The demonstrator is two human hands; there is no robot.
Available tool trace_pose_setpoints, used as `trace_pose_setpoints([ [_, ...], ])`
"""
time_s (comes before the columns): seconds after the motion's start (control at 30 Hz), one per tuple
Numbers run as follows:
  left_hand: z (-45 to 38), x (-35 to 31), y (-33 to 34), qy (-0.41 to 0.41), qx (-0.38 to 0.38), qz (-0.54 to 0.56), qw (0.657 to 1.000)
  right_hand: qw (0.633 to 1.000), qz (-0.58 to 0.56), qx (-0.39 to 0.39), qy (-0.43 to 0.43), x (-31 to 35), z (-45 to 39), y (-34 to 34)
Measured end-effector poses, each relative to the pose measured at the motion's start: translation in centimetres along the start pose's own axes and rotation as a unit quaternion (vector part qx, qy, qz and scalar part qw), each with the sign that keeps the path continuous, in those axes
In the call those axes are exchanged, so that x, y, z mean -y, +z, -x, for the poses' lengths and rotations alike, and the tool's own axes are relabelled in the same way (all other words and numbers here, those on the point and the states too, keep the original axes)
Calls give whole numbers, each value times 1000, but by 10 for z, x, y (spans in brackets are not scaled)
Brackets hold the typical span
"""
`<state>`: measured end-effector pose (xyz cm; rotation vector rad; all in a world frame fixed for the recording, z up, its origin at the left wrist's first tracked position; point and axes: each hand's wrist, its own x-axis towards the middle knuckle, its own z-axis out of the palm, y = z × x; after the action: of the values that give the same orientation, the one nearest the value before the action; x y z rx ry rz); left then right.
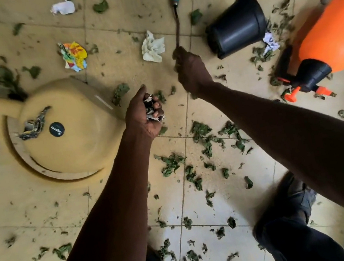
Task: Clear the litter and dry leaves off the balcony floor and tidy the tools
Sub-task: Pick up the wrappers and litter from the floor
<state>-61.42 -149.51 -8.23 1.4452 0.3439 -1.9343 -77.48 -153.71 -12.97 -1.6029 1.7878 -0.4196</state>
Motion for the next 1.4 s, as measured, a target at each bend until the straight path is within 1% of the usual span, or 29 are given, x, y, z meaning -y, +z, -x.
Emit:
trace_pose_setpoints([
  [0.1,1,-8,0,4,6,9,1000,989,108,25,-99,32,-39,6],
  [0.17,2,-10,-4,9,10,5,1000,978,158,23,-136,47,-61,12],
  [0.23,3,-10,-12,11,13,2,1000,965,217,33,-143,47,-77,22],
  [0.3,3,-9,-20,12,12,7,1000,951,264,91,-136,34,-78,35],
  [0.33,2,-7,-23,13,9,11,1000,941,284,113,-146,26,-71,41],
  [0.4,3,-1,-29,17,2,21,1000,929,304,116,-175,11,-43,43],
  [0.43,4,3,-31,20,-3,24,999,934,292,110,-173,4,-27,40],
  [0.47,4,8,-31,26,-7,24,999,947,262,99,-155,-2,-12,37],
  [0.5,5,13,-31,30,-10,22,999,970,204,79,-109,-5,4,32],
  [0.53,5,20,-31,33,-14,19,999,990,125,48,-40,-8,18,26],
  [0.57,5,26,-31,35,-20,18,999,999,30,16,35,-5,32,18],
  [0.6,5,33,-30,34,-28,17,999,992,-72,-9,100,-6,45,8],
  [0.67,4,48,-23,33,-44,4,998,952,-230,-12,201,1,74,-16],
  [0.73,5,64,-12,32,-47,-18,998,920,-310,8,242,9,100,-37],
  [0.8,9,80,6,22,-49,-56,997,910,-325,31,255,18,122,-59],
  [0.87,15,95,29,5,-37,-90,995,917,-312,36,247,22,138,-76],
  [0.9,19,102,39,-1,-24,-106,994,927,-294,24,231,23,144,-81],
  [0.97,29,117,67,-16,-5,-148,989,960,-210,-31,184,14,155,-94],
  [1.07,36,134,95,-27,-13,-206,978,984,-96,-88,120,2,159,-99],
  [1.1,39,145,110,-31,-13,-209,977,991,-54,-68,97,-7,160,-113],
  [1.13,42,153,123,-31,-29,-200,979,995,-51,-29,83,-17,161,-130],
  [1.17,44,163,136,-27,-48,-195,979,992,-86,31,92,-27,162,-151],
  [1.2,45,172,148,-19,-61,-199,978,974,-161,89,132,-36,162,-173],
  [1.23,45,173,153,-10,-67,-208,976,937,-269,133,179,-41,162,-186],
  [1.27,49,179,165,-8,-60,-220,974,892,-368,138,223,-56,162,-206],
  [1.3,52,185,178,-8,-58,-219,974,862,-423,113,256,-71,163,-227],
  [1.33,52,187,184,-6,-67,-203,977,849,-437,72,286,-88,162,-236],
  [1.37,51,190,192,-1,-78,-196,978,861,-403,33,308,-106,161,-247],
  [1.4,49,192,199,-2,-79,-187,979,885,-340,2,317,-123,158,-253],
])
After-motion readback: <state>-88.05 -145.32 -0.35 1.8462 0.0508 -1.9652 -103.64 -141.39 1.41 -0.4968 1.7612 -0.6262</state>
